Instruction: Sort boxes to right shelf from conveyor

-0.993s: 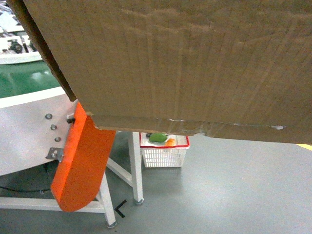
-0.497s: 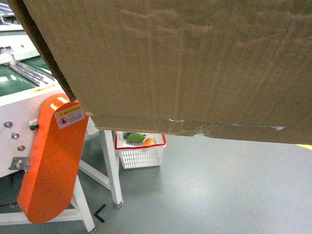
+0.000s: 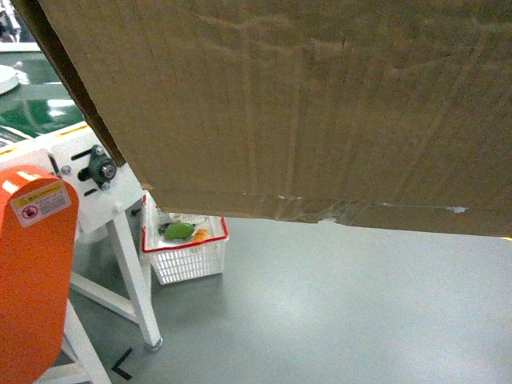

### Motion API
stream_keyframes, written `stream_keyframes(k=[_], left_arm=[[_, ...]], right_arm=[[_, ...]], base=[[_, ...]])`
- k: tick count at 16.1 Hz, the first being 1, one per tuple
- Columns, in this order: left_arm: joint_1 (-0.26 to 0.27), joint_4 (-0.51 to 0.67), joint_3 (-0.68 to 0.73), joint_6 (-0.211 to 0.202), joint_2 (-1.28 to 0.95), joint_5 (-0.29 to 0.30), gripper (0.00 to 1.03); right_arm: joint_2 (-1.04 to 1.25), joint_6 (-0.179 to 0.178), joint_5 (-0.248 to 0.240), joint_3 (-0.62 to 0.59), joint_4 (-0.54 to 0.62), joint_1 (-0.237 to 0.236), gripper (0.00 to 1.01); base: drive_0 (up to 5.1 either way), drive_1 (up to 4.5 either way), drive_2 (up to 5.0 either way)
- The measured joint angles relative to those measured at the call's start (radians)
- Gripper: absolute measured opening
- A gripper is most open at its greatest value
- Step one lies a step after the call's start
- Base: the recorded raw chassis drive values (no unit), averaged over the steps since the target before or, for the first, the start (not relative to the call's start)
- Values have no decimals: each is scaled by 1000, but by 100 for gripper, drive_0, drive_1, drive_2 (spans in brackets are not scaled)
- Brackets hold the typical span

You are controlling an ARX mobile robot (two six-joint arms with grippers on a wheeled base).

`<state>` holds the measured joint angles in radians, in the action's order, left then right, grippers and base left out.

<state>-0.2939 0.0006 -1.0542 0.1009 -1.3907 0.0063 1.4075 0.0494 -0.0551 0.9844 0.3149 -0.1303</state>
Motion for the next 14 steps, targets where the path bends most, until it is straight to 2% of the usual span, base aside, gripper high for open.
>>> stream_keyframes(k=[14], left_arm=[[0,0,0,0,0,0,4]], right_arm=[[0,0,0,0,0,0,4]], base=[[-133,-133,-133]])
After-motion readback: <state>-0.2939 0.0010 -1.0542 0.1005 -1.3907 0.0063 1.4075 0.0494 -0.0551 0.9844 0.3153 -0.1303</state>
